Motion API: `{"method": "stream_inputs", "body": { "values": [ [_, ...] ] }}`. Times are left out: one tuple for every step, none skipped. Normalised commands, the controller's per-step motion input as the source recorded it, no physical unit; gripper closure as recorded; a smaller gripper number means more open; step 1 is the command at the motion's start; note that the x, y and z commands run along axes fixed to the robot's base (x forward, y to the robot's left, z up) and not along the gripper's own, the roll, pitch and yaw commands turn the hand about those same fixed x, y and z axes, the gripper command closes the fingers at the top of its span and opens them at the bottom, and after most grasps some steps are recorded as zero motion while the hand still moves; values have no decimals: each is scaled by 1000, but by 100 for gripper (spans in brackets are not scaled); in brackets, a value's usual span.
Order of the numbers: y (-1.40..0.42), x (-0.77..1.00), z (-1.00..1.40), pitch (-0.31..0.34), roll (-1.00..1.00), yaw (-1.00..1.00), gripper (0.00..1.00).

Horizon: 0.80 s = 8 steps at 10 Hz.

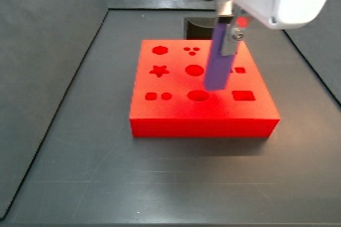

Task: Insert the rectangle object.

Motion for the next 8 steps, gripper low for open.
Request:
{"method": "stream_inputs", "body": {
  "values": [
    [0,403,-74,3,-97,-709,100],
    [0,477,-220,0,-14,-634,100],
    [0,489,-243,10,0,-600,100],
    [-63,449,-43,136,119,-406,100],
    [-194,463,54,274,231,-169,100],
    [-263,454,143,301,321,-66,100],
    [-206,314,20,201,441,0,100],
    [-177,177,0,81,500,26,100]
  ]
}}
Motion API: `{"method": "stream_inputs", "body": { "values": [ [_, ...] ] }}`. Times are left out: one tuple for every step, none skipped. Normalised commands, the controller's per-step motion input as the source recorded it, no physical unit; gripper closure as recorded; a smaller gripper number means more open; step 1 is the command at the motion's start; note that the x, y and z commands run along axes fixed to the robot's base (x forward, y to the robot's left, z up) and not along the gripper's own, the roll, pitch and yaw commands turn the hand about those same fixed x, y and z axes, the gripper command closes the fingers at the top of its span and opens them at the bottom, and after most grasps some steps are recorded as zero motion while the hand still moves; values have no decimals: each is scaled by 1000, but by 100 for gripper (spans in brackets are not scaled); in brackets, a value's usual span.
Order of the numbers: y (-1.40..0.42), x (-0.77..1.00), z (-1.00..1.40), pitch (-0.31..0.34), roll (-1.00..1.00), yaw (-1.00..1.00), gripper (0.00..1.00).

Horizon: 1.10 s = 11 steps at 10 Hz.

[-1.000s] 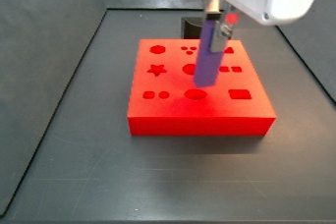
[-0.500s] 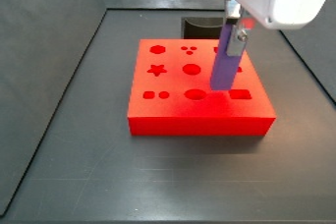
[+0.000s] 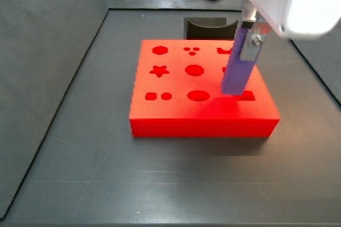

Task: Insert the rectangle object.

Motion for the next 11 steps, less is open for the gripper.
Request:
{"method": "stream_inputs", "body": {
  "values": [
    [-189,369,69,51,500,0,100],
    [-209,349,131,47,469,0,100],
    [0,280,0,-19,91,20,100],
    [0,229,0,-99,29,0,100],
    [0,154,0,-107,14,0,100],
    [0,140,0,-123,0,0,100],
    [0,200,0,-194,-23,0,100],
    [0,114,0,-229,-7,0,100],
    [0,77,-74,-194,0,0,100],
    [114,0,-194,-163,0,0,100],
    [117,0,-246,-149,-17,0,100]
  ]
}}
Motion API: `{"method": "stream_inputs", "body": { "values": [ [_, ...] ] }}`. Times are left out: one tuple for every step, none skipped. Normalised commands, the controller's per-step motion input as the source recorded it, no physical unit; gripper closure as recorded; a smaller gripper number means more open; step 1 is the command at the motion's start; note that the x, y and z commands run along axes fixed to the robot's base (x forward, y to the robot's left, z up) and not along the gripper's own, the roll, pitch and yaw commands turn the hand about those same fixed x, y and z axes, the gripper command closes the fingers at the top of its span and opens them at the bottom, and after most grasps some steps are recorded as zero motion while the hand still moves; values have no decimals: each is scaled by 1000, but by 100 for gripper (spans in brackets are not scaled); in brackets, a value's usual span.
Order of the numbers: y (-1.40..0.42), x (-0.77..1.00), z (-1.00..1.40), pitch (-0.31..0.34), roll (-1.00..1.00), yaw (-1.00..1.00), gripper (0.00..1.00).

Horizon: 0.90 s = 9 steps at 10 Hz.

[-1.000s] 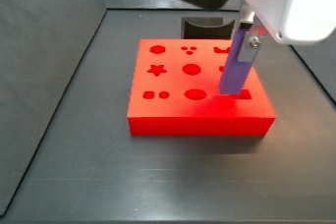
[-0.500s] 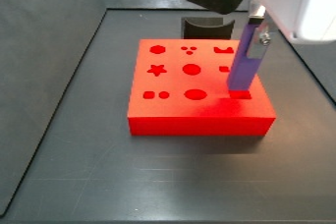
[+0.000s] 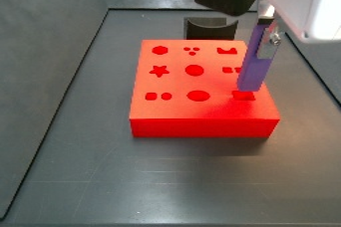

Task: Insert the rectangle object.

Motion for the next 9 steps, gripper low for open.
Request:
{"method": "stream_inputs", "body": {
  "values": [
    [137,-20,-311,-171,-103,0,100],
    [57,0,-231,-153,-114,17,100],
    [0,0,-146,-137,-114,91,100],
    [0,31,-51,-100,-77,129,100],
    [-31,17,0,-67,-9,177,100],
    [-14,0,-20,-51,0,117,100],
    [0,0,-57,-44,0,54,100],
    [-9,0,-83,-33,0,0,100],
    [-43,14,-171,0,21,0,100]
  ]
}}
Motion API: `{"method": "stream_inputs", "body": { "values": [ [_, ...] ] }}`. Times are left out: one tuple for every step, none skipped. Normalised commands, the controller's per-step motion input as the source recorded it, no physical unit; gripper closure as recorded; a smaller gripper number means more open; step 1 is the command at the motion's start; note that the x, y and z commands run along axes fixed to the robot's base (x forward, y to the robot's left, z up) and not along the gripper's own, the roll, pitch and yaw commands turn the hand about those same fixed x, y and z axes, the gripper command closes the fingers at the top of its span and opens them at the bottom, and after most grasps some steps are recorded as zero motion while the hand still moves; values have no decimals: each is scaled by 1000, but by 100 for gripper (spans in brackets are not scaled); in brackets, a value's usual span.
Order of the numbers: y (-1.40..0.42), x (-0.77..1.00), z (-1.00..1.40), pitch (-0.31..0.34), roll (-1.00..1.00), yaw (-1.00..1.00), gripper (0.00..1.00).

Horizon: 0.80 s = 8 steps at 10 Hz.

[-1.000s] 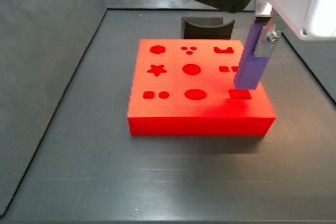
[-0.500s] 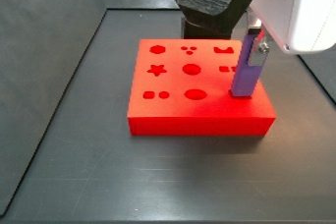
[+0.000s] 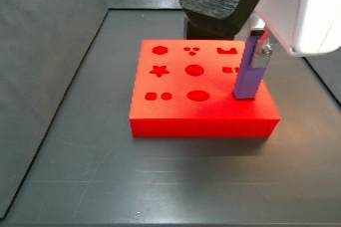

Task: Insert the rectangle object.

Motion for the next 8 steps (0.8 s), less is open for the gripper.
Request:
{"method": "stream_inputs", "body": {
  "values": [
    [-54,57,-317,0,107,-34,100],
    [-117,126,-389,3,120,-109,100],
    [-140,151,-420,9,103,-174,100],
    [-89,229,-534,56,131,-157,100],
    [-51,237,-594,133,189,-114,100],
    [-51,106,-566,190,201,-89,100],
    [-23,71,-603,197,143,-97,100],
    [0,86,-429,119,36,-120,100]
  ]
}}
